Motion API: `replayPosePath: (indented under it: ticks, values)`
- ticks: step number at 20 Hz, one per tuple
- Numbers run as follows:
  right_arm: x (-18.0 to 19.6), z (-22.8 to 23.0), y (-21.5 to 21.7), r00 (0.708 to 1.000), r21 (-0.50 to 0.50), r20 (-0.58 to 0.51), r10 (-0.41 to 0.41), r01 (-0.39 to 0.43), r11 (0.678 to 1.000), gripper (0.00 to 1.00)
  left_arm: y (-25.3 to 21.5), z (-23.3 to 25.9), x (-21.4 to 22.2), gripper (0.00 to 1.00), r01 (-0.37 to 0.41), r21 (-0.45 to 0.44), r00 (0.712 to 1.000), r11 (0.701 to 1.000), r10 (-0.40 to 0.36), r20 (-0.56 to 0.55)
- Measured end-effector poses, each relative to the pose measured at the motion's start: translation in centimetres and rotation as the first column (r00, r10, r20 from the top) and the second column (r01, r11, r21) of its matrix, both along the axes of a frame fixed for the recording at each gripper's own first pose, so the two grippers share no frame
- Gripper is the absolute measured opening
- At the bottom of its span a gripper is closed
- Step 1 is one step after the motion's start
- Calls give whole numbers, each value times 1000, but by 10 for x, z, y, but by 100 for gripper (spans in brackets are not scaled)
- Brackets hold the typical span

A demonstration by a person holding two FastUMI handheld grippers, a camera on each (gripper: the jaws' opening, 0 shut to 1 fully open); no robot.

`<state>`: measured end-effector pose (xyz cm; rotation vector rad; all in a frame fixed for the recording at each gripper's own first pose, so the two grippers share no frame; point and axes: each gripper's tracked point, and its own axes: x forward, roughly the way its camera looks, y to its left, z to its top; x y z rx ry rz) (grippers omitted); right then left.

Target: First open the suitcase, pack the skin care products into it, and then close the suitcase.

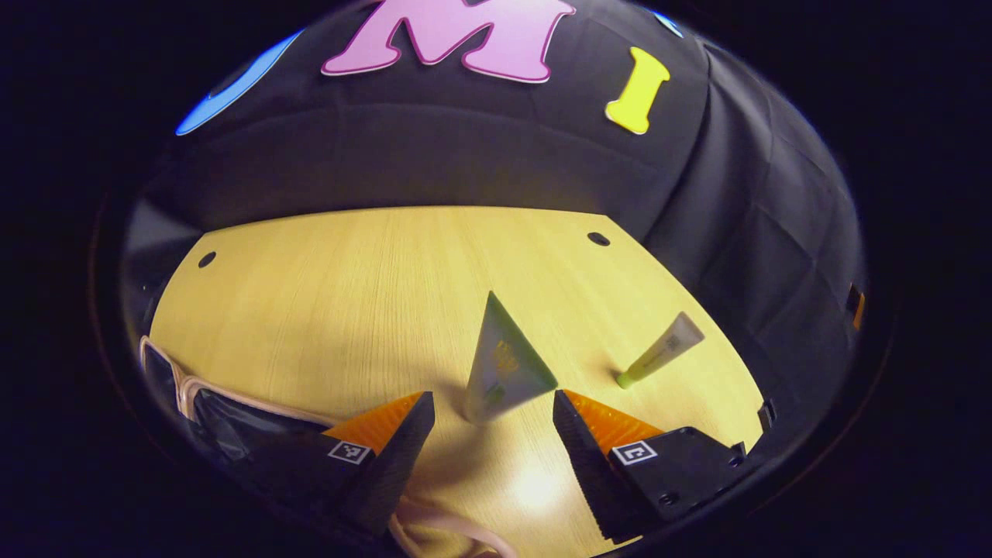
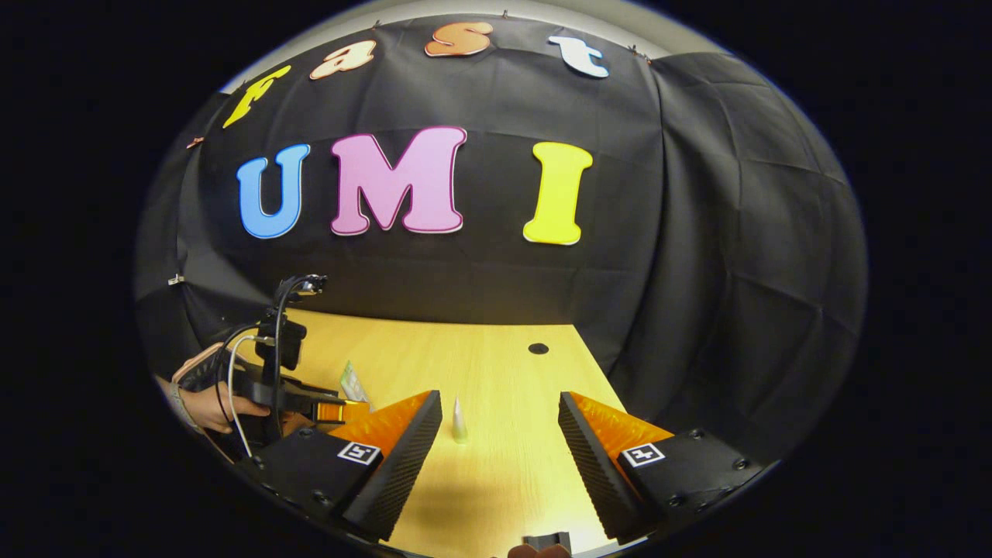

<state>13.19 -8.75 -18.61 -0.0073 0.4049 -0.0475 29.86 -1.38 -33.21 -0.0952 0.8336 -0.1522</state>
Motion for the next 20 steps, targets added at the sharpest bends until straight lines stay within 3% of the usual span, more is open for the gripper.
replayPosePath:
  ticks: [3,6,9,13,14,20]
  values:
    - [13,-38,-6,996,26,-73,41,-39,999,96,8,-21,23,93,-66,71,998,995,66,0]
    - [30,-89,-2,984,68,-155,86,-76,995,96,18,-35,30,94,-48,211,998,976,52,-17]
    - [47,-132,22,962,121,-219,163,-139,983,98,16,-40,31,51,-35,175,999,984,40,-23]
    - [70,-166,47,935,143,-256,247,-216,966,98,14,-35,25,50,-27,134,999,991,31,-29]
    - [73,-175,51,929,156,-269,254,-218,963,98,11,-32,23,46,-21,121,999,992,25,-32]
    - [95,-213,56,918,155,-302,257,-219,963,98,-12,19,0,44,25,57,1000,998,-25,-2]
